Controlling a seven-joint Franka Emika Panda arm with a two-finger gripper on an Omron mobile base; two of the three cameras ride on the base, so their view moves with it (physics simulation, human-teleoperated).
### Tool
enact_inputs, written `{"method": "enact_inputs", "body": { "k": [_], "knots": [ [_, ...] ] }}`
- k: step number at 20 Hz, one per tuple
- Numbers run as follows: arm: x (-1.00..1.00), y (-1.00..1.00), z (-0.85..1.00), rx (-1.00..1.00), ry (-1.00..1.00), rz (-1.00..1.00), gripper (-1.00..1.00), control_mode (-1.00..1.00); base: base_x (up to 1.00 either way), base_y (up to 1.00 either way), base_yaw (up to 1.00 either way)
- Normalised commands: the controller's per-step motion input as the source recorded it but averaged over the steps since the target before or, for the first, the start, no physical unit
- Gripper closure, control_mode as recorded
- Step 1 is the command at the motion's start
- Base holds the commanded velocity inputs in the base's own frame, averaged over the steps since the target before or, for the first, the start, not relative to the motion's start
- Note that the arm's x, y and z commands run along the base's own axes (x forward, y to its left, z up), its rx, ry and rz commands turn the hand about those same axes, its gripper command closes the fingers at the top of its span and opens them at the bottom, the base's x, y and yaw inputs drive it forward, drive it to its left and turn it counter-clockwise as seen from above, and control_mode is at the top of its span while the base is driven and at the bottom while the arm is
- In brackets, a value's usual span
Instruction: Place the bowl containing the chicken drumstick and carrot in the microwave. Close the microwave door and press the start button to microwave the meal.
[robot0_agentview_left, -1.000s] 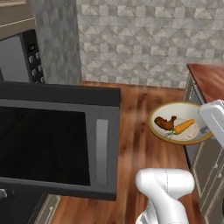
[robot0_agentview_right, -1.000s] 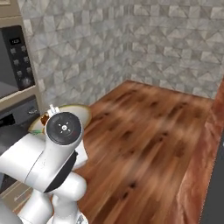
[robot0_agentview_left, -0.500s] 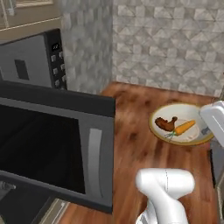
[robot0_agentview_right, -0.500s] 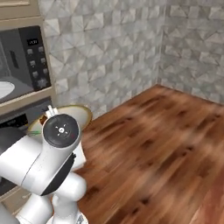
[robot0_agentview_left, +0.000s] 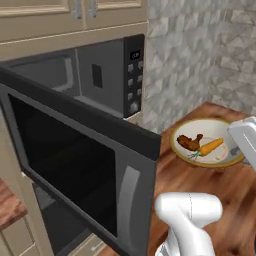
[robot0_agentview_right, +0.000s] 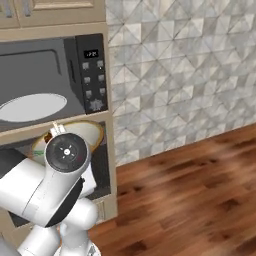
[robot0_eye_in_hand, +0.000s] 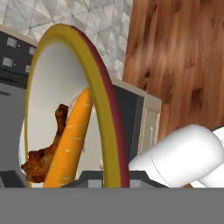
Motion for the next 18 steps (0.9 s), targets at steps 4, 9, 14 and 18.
{"method": "enact_inputs", "body": {
  "k": [4,9,14,18],
  "knots": [
    [0.0,0.0,0.0,0.0,0.0,0.0,1.0,1.0,0.68,0.0,0.6],
    [0.0,0.0,0.0,0.0,0.0,0.0,1.0,1.0,0.04,0.0,0.65],
    [0.0,0.0,0.0,0.0,0.0,0.0,1.0,1.0,0.0,-0.06,0.55],
    [0.0,0.0,0.0,0.0,0.0,0.0,1.0,1.0,0.0,-0.24,0.4]
  ]
}}
